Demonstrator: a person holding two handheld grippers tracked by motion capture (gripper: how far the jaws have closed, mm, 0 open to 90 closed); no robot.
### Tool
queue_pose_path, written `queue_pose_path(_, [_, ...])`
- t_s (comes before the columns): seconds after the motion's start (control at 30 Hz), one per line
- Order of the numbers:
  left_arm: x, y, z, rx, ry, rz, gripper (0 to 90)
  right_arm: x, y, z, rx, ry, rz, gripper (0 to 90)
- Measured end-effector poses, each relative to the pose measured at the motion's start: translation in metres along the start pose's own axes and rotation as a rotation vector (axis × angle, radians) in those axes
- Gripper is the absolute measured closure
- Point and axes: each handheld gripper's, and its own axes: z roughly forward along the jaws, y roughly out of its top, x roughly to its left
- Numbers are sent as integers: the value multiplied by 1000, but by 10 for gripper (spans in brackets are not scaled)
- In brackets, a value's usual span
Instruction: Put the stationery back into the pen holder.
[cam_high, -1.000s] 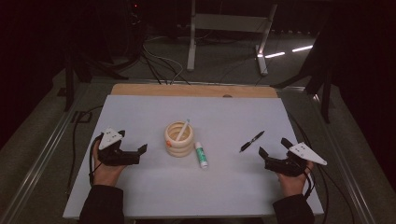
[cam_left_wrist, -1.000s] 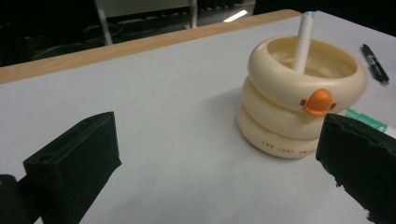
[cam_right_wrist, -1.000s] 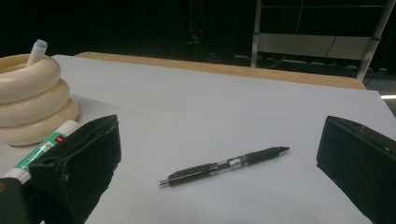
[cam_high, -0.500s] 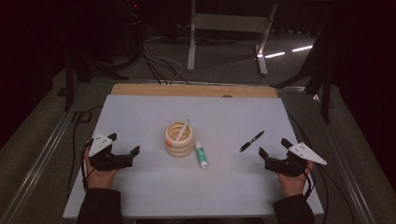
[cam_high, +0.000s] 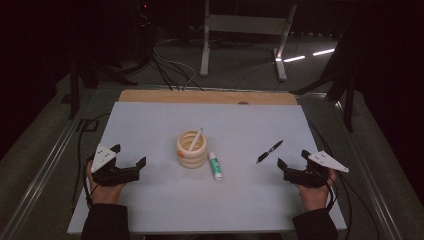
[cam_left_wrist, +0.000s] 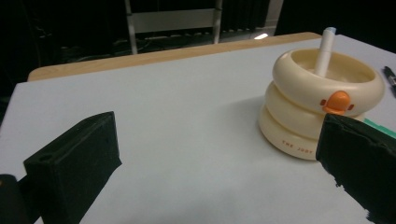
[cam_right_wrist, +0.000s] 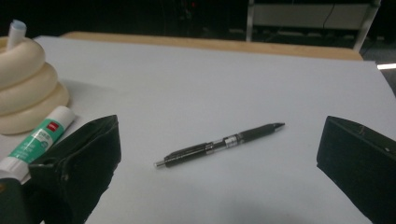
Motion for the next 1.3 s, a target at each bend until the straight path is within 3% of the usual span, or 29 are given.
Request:
queue_pose_path(0.17, [-1, -2, 2, 16, 16, 14, 0, 3, 14, 6, 53, -6, -14, 0])
queue_pose_path(0.47, [-1, -4, 5, 27, 32, 18, 0, 0, 35, 22, 147, -35, 2, 0])
queue_pose_path(0.93, [-1, -6, 6, 27, 35, 12, 1, -2, 62, 50, 219, -76, 24, 0])
queue_pose_path(1.3, [1, -7, 5, 28, 39, 9, 0, -8, 63, 82, 309, -122, 49, 0])
